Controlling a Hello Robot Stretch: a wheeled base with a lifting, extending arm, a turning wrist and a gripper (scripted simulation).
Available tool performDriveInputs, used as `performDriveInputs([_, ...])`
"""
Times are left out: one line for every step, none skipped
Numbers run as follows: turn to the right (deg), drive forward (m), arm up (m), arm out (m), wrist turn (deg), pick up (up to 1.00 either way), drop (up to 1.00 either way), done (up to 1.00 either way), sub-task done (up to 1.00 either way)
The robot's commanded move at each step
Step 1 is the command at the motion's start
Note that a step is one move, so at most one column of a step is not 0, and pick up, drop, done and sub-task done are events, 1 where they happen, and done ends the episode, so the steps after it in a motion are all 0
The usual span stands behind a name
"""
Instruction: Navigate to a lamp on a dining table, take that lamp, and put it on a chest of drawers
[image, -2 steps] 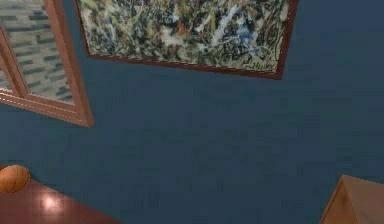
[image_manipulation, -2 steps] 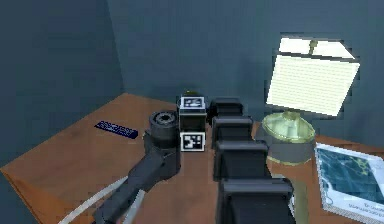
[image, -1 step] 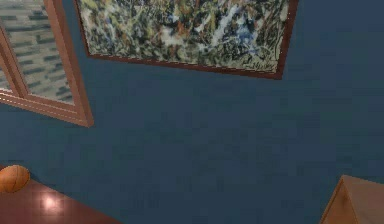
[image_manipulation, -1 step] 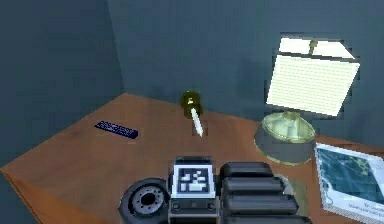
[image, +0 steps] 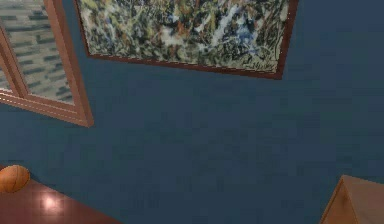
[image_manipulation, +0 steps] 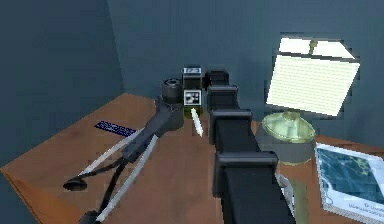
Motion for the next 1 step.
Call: performDriveInputs([0.0, 0.0, 0.0, 0.0, 45.0, 0.0, 0.0, 0.0, 0.0])
